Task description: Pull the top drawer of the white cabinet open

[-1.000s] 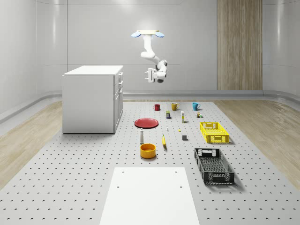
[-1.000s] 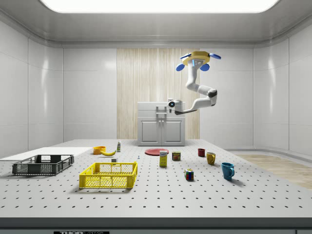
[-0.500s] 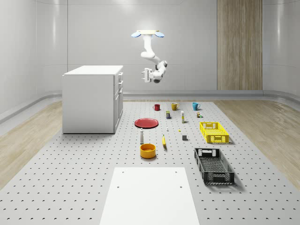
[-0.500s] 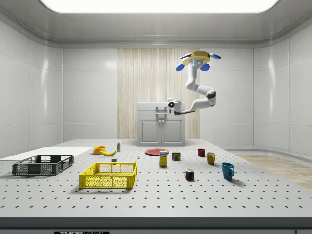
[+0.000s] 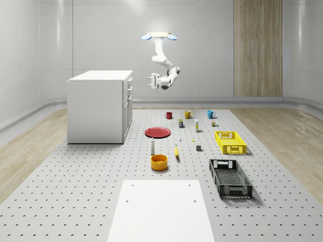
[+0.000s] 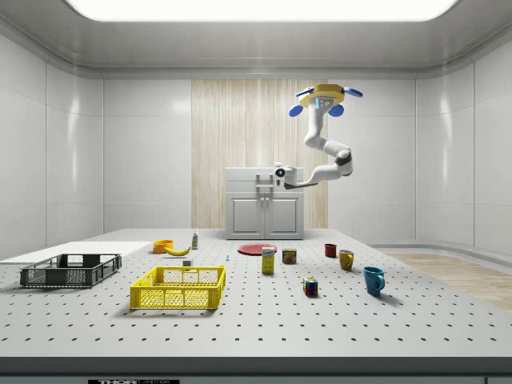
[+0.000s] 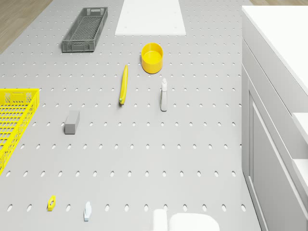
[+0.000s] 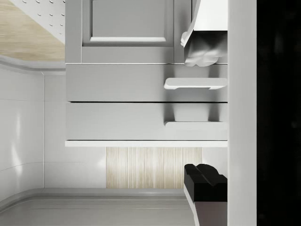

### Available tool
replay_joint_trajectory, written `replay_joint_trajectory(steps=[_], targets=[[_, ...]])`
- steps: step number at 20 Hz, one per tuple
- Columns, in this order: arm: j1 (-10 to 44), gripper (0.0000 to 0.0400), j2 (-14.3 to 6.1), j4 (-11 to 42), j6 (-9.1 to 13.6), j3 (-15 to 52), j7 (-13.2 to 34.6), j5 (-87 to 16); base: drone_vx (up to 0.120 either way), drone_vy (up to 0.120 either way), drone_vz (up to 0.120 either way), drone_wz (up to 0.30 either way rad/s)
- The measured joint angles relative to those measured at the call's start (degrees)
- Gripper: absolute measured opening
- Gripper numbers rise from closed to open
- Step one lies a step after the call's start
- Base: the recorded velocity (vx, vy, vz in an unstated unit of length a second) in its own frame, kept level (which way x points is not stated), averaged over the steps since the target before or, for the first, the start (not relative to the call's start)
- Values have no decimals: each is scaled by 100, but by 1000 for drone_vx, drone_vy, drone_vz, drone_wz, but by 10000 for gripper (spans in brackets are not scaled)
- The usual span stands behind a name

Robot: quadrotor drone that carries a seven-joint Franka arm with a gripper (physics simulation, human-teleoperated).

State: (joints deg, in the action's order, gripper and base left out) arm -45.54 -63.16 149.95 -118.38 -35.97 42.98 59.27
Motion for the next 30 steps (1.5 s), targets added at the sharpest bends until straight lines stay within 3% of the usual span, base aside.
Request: replay_joint_trajectory(steps=[6,9,16,30], targets=[[-148,305,184,36,-276,271,-169,378,0,0,0,0],[-167,305,248,37,-326,346,-224,490,0,0,107,0],[-175,305,377,30,-390,493,-329,708,0,0,0,0],[-337,305,887,-62,-733,1045,-722,1544,0,0,0,0]])
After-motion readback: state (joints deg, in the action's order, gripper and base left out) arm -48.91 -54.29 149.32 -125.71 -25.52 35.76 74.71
